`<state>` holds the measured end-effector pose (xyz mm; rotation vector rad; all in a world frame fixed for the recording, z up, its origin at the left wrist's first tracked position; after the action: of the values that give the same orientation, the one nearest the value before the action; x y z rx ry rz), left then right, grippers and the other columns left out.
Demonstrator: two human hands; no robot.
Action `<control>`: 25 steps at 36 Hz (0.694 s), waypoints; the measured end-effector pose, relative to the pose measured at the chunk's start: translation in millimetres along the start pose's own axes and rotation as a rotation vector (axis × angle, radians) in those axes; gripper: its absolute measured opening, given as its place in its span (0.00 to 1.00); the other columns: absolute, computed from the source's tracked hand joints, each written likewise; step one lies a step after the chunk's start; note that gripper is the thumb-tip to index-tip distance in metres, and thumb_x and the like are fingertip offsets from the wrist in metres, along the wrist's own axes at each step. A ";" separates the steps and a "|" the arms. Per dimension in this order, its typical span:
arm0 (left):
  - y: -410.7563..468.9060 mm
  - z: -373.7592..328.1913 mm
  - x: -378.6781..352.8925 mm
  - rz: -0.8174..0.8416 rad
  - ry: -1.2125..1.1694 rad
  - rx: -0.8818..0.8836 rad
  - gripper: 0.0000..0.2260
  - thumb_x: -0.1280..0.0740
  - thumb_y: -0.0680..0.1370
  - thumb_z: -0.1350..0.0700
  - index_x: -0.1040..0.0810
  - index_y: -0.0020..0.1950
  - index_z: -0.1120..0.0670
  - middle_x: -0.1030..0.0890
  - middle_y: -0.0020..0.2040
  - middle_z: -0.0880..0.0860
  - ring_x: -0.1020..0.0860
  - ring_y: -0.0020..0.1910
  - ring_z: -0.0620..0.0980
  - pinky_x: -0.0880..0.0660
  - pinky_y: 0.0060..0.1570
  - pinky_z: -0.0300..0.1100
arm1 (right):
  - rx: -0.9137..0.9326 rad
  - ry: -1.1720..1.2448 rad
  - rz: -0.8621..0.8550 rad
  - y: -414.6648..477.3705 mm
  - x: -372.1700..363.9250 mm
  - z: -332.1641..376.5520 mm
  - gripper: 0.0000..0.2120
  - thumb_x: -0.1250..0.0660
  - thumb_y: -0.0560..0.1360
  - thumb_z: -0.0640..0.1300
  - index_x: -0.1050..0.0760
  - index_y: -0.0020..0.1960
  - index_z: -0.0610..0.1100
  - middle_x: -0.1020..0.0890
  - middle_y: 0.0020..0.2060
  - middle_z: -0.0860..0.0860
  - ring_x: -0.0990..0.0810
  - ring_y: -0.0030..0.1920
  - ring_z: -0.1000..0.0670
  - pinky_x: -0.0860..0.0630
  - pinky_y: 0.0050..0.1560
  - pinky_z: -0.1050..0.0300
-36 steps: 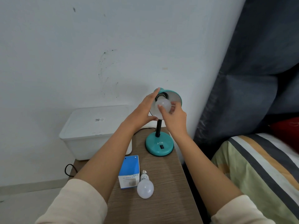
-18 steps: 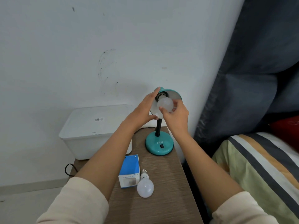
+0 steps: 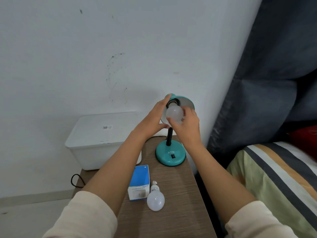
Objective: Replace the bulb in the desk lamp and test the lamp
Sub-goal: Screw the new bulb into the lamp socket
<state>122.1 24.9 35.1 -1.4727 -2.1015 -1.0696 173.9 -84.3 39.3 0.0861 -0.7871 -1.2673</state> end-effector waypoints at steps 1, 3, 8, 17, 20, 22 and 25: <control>0.2 -0.4 -0.2 0.000 0.001 -0.002 0.45 0.27 0.70 0.64 0.52 0.77 0.47 0.40 0.74 0.49 0.42 0.66 0.34 0.47 0.57 0.15 | -0.025 0.039 -0.018 -0.9 1.1 -1.6 0.28 0.27 0.67 0.50 0.30 0.63 0.41 0.23 0.58 0.46 0.25 0.58 0.46 0.25 0.58 0.50; 0.7 -0.8 -0.5 0.000 0.004 -0.005 0.45 0.27 0.70 0.65 0.52 0.76 0.47 0.40 0.73 0.49 0.43 0.65 0.34 0.47 0.57 0.15 | -0.070 0.110 -0.056 -2.6 3.5 -4.4 0.27 0.26 0.66 0.50 0.28 0.61 0.42 0.22 0.56 0.46 0.23 0.56 0.47 0.23 0.57 0.48; 1.8 -0.8 -0.8 -0.001 0.020 -0.011 0.46 0.26 0.70 0.64 0.53 0.76 0.47 0.40 0.74 0.49 0.43 0.66 0.34 0.48 0.57 0.15 | -0.144 0.200 -0.096 -4.5 3.1 -9.3 0.26 0.26 0.66 0.49 0.27 0.60 0.43 0.21 0.54 0.47 0.22 0.54 0.48 0.24 0.54 0.55; 0.8 -5.3 0.1 0.053 0.041 0.025 0.44 0.29 0.72 0.64 0.54 0.76 0.47 0.40 0.73 0.52 0.42 0.65 0.37 0.45 0.56 0.19 | -0.100 0.061 -0.005 -0.7 3.0 -0.9 0.25 0.29 0.69 0.48 0.30 0.63 0.41 0.26 0.59 0.46 0.28 0.59 0.48 0.32 0.52 0.60; -2.3 -6.1 0.1 0.080 0.078 0.046 0.43 0.30 0.73 0.65 0.56 0.76 0.48 0.41 0.74 0.53 0.40 0.69 0.44 0.44 0.59 0.26 | -0.076 -0.019 0.045 0.9 4.0 3.0 0.22 0.31 0.70 0.47 0.29 0.60 0.40 0.25 0.58 0.44 0.28 0.59 0.46 0.33 0.51 0.60; -4.2 -6.8 0.9 0.099 0.110 0.059 0.42 0.32 0.74 0.66 0.56 0.76 0.48 0.41 0.74 0.54 0.39 0.71 0.49 0.45 0.58 0.26 | -0.059 -0.076 0.086 0.4 4.6 6.4 0.21 0.31 0.71 0.46 0.28 0.60 0.38 0.25 0.57 0.42 0.27 0.58 0.44 0.32 0.51 0.59; -7.5 -8.2 5.5 0.119 0.173 0.074 0.40 0.34 0.75 0.66 0.57 0.76 0.48 0.42 0.75 0.54 0.40 0.72 0.51 0.44 0.62 0.31 | -0.031 -0.143 0.123 -2.4 7.3 14.5 0.20 0.33 0.72 0.44 0.29 0.61 0.36 0.25 0.58 0.40 0.27 0.58 0.42 0.31 0.52 0.57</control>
<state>112.1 21.1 41.3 -1.3978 -1.8900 -1.0252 164.3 -86.4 52.4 -0.0778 -0.8819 -1.1777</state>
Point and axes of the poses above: each hand's wrist, its own y-axis towards the middle knuckle, its own x-axis out of the back of the hand, z = x × y, the point moved 10 cm from there along y, towards the middle knuckle
